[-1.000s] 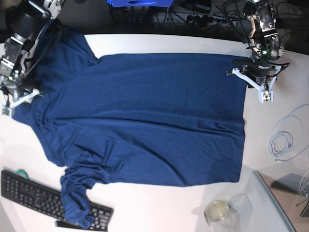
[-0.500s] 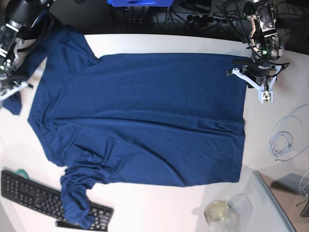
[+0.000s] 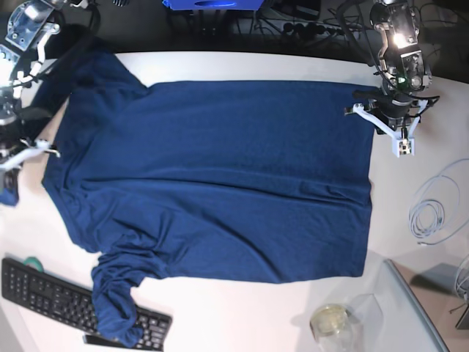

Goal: Layout the t-shirt on the table in an organized manner, then fold the t-shirt properly
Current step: 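Reach the right gripper into the shirt middle and smooth a fold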

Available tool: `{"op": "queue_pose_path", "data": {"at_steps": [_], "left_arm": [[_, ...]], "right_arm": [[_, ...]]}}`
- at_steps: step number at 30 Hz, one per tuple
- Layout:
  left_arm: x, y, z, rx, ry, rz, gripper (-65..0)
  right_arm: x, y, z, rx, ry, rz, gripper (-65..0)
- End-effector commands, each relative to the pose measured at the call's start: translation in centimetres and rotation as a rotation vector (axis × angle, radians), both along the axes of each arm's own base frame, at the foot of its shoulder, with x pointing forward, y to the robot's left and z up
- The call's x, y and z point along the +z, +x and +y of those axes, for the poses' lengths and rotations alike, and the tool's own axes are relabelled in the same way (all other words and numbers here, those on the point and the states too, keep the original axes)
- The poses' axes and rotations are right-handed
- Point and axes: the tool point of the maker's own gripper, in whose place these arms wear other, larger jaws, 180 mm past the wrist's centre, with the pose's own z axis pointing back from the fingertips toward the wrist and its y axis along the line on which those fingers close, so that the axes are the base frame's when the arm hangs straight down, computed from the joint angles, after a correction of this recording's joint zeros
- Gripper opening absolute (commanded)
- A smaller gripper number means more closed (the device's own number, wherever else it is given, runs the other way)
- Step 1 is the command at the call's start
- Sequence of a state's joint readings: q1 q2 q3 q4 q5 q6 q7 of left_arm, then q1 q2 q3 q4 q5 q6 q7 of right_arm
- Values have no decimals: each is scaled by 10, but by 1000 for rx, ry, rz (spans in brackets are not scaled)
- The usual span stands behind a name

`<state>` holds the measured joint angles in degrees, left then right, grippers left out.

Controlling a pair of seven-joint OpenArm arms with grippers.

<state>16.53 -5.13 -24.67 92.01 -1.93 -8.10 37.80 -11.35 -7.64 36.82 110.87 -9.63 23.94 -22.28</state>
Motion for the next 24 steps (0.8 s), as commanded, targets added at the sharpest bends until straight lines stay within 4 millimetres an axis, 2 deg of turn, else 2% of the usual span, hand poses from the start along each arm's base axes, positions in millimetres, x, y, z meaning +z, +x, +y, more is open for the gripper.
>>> {"op": "queue_pose_path", "data": {"at_steps": [1,3,10,13,15,19,24], "left_arm": [[14,8,11,-8,37,-39,-650],[16,8,16,-8,48,-38,-650],[40,-10,82,136,136,-64,-650],[50,-17,103,170,170,-69,-650],[52,-29,116,201,190,-57,-650],[61,-40,135,238,222,-55,-650],[59,-50,138,231,237,-29,-650]], "right_arm": [[20,10,7,36,-22,-66,-650],[25,20,31,103,6,-96,-650],[43,42,110,311,205,-214,-650],[44,46,153,422,243,-212,-650],[46,46,185,505,271,-212,-650],[58,45,244,663,317,-228,-650],[68,40,297,806,354,-242,-650]]}}
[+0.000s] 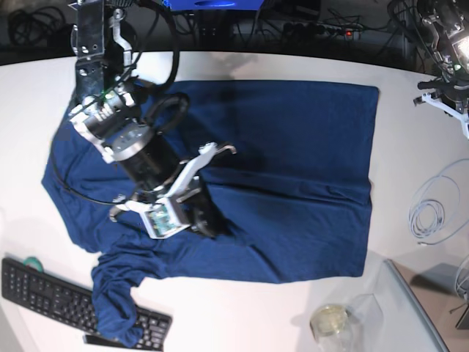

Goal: Layout the t-shirt on the table in an organized manner, then fold the t-shirt properly
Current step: 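Reach the right gripper into the shirt middle and smooth a fold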

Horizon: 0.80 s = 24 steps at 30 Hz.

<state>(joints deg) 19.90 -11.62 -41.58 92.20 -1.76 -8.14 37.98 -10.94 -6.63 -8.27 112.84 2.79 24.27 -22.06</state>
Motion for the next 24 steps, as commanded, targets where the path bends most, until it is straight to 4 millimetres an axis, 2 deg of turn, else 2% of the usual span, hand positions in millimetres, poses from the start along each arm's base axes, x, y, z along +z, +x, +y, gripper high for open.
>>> {"op": "queue_pose_path", "data": {"at_steps": [1,5,9,13,17,20,24], "left_arm": [[13,6,8,-9,36,-30,-650],[14,2,8,-13,42,-20,-650],[13,-1,8,-14,43,-15,-650],[11,-5,8,-14,43,-4,-650],[10,-3,5,-18,37,-4,-650],[10,0,3,-18,29,-15,-650],[10,1,3,-17,26,-20,-650]], "right_arm": [[15,2,12,25,40,-43,-650],[10,-4,46,122,48,-27,-644],[6,-3,68,182,46,-24,-644],[15,9,72,194,35,-56,-644],[25,14,71,193,33,-83,-642],[22,13,73,197,33,-76,-642],[5,6,85,232,24,-30,-642]]}}
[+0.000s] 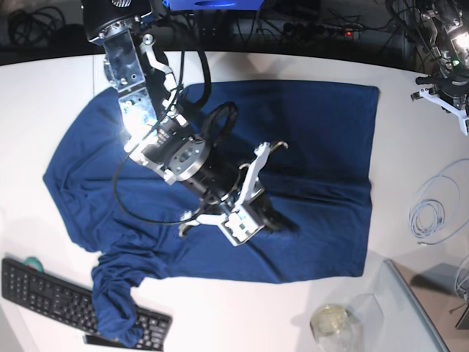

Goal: Layout the t-shirt on the table in an organized manner, then fold the t-shirt properly
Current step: 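Reach the right gripper into the shirt middle and smooth a fold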

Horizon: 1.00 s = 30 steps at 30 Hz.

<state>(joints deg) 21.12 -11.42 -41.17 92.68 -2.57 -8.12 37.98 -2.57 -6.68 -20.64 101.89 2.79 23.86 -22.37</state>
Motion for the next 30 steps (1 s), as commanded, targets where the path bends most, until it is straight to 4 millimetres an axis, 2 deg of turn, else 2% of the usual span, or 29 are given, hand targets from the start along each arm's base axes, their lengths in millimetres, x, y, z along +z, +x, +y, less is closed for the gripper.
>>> {"op": "queue_pose_path", "data": {"at_steps": [1,3,8,11,17,18,21,22,23,25,28,30], "left_arm": [[13,6,7,-10,38,-28,-650],[19,12,7,-15,44,-48,-650],[27,23,4,-26,50,-79,-650],[32,43,-16,-96,49,-100,-650],[27,73,-54,-168,-10,-97,-650],[26,74,-58,-164,-23,-95,-650],[28,84,-65,-158,-44,-114,-650],[27,84,-65,-156,-48,-113,-650],[28,86,-66,-155,-49,-117,-650],[28,87,-66,-155,-49,-120,-650],[28,86,-65,-156,-47,-118,-650],[23,79,-62,-148,-46,-102,-650]], "right_arm": [[15,2,6,6,49,-33,-642],[2,1,8,11,37,-2,-642],[-30,-16,34,95,1,76,-642],[-46,-22,39,116,-18,116,-642],[-79,-27,46,130,-38,213,-635],[-82,-29,48,135,-12,242,-603],[-80,-31,54,143,77,303,-425],[-77,-31,55,144,94,306,-380],[-76,-31,55,143,103,308,-362],[-62,-28,47,134,111,264,-374],[-53,-26,3,61,93,211,-386],[-57,-27,-38,-80,91,225,-386]]}}
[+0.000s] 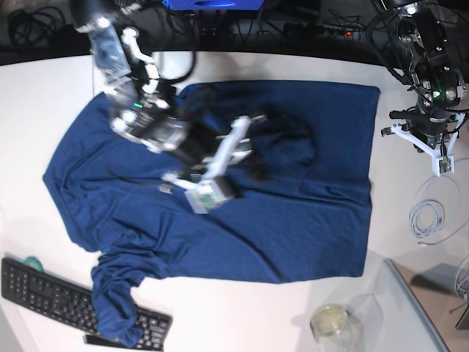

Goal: Layout the t-shirt on the table in an organized manner, then fold the t-shirt properly
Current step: 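Reach the right gripper into the shirt middle and smooth a fold, then grasp the shirt shoulder corners with both grippers and pull taut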

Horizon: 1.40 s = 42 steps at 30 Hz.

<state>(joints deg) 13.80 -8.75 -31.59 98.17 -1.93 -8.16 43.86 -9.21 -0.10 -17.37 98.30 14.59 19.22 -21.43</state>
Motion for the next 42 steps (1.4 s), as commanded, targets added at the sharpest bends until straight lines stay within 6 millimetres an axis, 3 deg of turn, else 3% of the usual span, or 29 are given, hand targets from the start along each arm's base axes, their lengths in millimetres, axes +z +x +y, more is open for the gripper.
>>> {"op": "queue_pose_path", "data": {"at_steps": [1,5,9,13,15,18,26,29,32,35,39,42], "left_arm": [[5,-2,9,4,26,-11,-650],[-4,-18,22,-65,75,-7,-650],[-21,-24,2,-185,38,-38,-650],[-46,-25,-30,-191,-48,-62,-650],[-57,-16,-47,-219,-81,-74,-650],[-81,-20,-58,-215,-126,-36,-650],[-105,-39,-40,-189,-132,51,-650],[-105,-42,-36,-189,-124,60,-650],[-105,-42,-36,-191,-122,60,-650],[-104,-42,-35,-192,-121,60,-650],[-105,-43,-35,-192,-121,62,-650],[-104,-43,-35,-192,-120,60,-650]], "right_arm": [[2,1,-20,-73,6,0,-386],[-37,-8,-118,-379,-102,116,-386],[-68,-24,-202,-650,-182,214,-392],[-96,-39,-257,-817,-230,304,-392],[-108,-44,-268,-848,-238,338,-392],[-124,-51,-277,-877,-247,388,-392],[-152,-69,-284,-898,-262,480,-395],[-162,-79,-283,-895,-269,515,-473],[-163,-80,-285,-895,-273,518,-650],[-161,-87,-289,-891,-289,554,-644],[-143,-93,-309,-938,-296,561,-650],[-127,-93,-312,-937,-306,551,-650]]}}
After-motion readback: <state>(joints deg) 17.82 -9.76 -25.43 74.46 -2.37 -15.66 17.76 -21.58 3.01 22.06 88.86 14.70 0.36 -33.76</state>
